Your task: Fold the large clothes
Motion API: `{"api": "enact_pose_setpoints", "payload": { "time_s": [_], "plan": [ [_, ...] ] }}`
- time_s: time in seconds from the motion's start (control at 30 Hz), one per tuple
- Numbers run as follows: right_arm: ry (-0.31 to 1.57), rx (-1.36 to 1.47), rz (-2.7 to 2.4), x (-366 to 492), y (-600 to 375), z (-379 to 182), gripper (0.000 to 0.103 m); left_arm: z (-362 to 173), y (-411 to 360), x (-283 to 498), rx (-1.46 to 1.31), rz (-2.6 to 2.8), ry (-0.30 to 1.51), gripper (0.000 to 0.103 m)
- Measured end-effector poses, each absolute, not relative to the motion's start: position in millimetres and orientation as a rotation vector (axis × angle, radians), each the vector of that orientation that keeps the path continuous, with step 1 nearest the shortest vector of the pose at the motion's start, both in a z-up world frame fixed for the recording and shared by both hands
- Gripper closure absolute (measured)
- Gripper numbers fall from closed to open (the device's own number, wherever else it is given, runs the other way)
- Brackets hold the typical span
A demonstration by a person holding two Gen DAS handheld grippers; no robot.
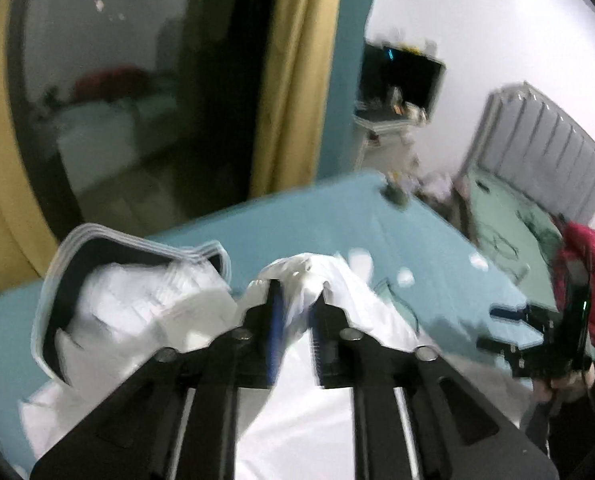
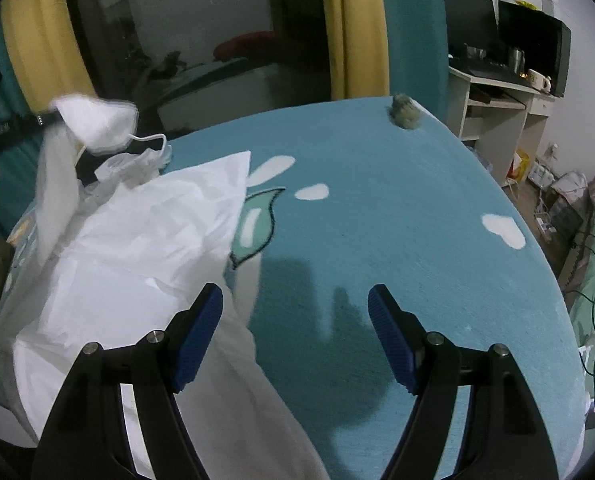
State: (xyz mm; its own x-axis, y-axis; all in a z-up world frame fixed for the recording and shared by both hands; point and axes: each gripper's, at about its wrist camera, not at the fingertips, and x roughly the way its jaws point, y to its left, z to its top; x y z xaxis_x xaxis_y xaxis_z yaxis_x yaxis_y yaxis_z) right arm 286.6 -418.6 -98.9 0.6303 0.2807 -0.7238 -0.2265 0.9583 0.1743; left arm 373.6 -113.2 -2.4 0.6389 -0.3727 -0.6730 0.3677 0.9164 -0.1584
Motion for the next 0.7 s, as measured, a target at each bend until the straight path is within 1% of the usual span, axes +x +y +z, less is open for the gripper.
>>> {"api": "enact_pose_setpoints", "payload": {
  "time_s": [0.03,0.07,0.17,0.33,0.47,0.6,0.67,0.7],
  "plan": [
    [0.843,0.067,0.291,288,-419,-100,0.028,-15,-118,373,-0.005,-0.435,0.802,0.057],
    [0.846,0.064,0.293,289,-418,-101,0.028,-26,-121,370,-0.006,-0.445,0.829,0.049],
    [0.856,0.054,0.306,294,-411,-103,0.028,-43,-114,358,-0.027,-0.457,0.871,0.049],
    [0.847,0.024,0.347,307,-387,-100,0.028,-48,-65,324,-0.040,-0.402,0.881,0.048],
    [0.834,0.003,0.386,324,-362,-95,0.028,-53,10,305,-0.046,-0.237,0.897,0.048],
    [0.839,-0.007,0.437,349,-330,-92,0.029,-75,96,299,-0.088,-0.039,0.931,0.049],
    [0.860,-0.035,0.459,363,-309,-96,0.035,-88,122,302,-0.110,0.007,0.959,0.049],
    [0.877,-0.048,0.463,369,-300,-100,0.040,-96,134,304,-0.117,0.027,0.974,0.049]
  ]
}}
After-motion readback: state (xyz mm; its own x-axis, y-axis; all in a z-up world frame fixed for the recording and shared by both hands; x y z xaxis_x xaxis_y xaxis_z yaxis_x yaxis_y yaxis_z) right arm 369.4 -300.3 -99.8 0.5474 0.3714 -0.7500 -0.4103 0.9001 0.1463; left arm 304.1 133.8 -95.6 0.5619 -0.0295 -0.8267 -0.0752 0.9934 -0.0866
